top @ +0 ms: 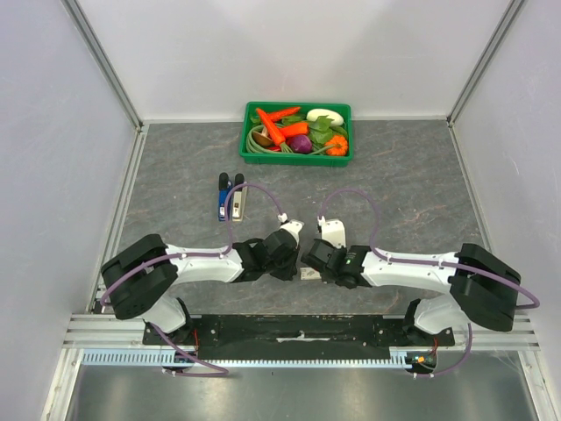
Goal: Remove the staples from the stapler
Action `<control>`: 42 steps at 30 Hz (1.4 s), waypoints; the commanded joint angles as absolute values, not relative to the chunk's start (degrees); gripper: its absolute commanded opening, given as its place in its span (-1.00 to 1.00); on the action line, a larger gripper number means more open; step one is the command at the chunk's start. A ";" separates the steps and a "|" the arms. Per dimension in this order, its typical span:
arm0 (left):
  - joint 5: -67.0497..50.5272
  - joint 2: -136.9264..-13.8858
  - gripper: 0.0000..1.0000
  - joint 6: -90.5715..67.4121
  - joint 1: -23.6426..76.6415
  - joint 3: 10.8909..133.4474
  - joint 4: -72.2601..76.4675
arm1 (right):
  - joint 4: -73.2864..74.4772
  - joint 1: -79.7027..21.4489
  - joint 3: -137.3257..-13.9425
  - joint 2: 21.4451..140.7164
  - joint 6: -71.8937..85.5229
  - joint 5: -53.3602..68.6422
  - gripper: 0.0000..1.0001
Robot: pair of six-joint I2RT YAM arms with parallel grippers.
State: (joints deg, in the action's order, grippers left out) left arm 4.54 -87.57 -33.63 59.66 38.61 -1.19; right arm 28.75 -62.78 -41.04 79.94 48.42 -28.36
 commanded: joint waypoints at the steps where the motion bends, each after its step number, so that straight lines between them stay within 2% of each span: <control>1: 4.31 -89.65 -0.91 -31.64 60.03 39.20 -2.20 | 25.93 -62.93 -40.17 81.47 49.13 -29.27 -1.00; 3: 4.13 -89.74 -0.96 -31.73 59.94 39.29 -2.20 | 24.97 -62.93 -39.90 81.91 49.13 -28.74 -1.00; 32: 2.55 -92.28 -0.96 -33.13 61.70 40.08 -0.53 | 14.94 -64.51 -43.06 87.27 49.39 -18.63 -1.00; 42: 4.57 -89.91 -0.94 -32.78 61.61 40.25 -2.02 | 19.07 -64.42 -41.84 84.64 48.96 -23.37 -1.00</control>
State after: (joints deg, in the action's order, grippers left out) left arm 3.42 -89.47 -33.65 60.45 39.77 0.45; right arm 21.91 -63.11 -41.34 85.03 48.21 -25.30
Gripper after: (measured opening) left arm 0.026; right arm 0.007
